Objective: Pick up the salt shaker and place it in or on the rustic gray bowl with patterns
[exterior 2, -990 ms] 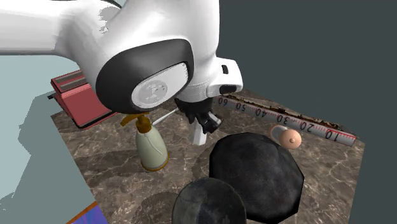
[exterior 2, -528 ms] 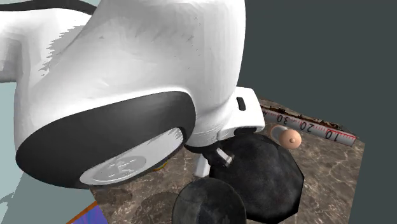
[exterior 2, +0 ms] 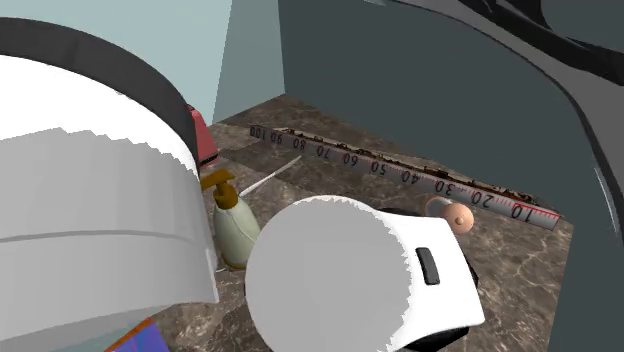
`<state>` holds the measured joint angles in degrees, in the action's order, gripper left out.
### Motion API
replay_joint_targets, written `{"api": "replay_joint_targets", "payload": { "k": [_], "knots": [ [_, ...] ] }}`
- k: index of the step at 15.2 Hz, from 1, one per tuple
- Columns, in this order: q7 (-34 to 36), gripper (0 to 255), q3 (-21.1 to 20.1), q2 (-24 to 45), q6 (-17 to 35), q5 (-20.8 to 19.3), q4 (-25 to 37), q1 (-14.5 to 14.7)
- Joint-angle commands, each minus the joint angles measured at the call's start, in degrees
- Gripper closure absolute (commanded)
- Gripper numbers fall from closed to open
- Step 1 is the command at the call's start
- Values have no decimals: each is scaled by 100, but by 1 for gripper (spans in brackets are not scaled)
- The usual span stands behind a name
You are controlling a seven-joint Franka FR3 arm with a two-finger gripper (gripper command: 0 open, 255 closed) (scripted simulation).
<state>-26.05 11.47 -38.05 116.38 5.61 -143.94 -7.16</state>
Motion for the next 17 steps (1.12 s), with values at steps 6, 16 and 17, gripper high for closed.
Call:
{"api": "replay_joint_targets", "payload": {
  "k": [6,16,17],
  "knots": [
    [-150,255,88,39,500,-5,-475,-23],
    [-299,255,168,244,1184,43,-965,5],
    [-299,255,168,244,1184,43,-964,5]
  ]
}}
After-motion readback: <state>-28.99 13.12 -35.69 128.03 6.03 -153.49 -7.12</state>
